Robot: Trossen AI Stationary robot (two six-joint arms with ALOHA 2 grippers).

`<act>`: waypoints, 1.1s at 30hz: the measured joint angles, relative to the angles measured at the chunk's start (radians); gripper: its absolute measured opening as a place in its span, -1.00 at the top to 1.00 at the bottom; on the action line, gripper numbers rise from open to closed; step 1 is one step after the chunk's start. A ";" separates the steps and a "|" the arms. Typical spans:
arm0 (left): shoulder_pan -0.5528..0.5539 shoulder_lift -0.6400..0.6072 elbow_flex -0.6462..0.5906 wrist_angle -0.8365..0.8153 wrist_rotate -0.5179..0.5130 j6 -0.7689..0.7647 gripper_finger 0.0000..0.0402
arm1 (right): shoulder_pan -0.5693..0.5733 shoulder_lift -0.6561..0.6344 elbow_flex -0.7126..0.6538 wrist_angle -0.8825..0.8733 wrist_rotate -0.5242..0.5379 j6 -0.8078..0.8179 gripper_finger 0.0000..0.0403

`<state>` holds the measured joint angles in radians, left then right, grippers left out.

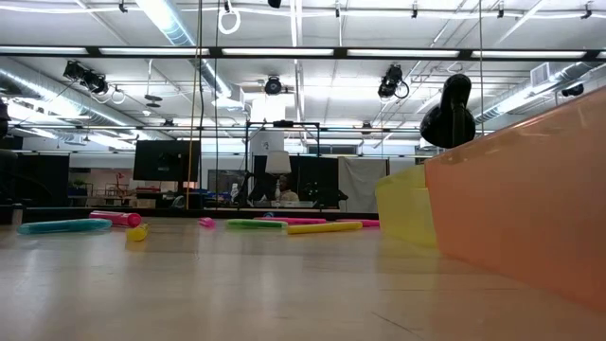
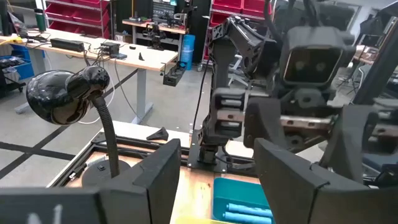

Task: Pick & Place Markers
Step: Put the blue highlighter into the blue bin

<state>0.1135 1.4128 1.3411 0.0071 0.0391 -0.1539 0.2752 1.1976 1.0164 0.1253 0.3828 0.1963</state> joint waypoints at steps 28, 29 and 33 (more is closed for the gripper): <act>0.274 -0.001 0.000 -0.283 -0.079 -0.443 -0.04 | -0.010 0.000 0.000 0.015 -0.008 -0.028 -0.02; 0.294 0.001 0.000 -0.299 -0.075 -0.465 -0.04 | -0.014 0.000 0.000 0.015 -0.008 -0.027 -0.02; 0.380 0.003 0.000 -0.379 -0.050 -0.580 -0.04 | -0.029 0.000 0.000 0.016 -0.007 -0.022 -0.02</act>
<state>0.4938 1.4161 1.3411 -0.3718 -0.0105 -0.7337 0.2467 1.1980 1.0164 0.1413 0.3756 0.1745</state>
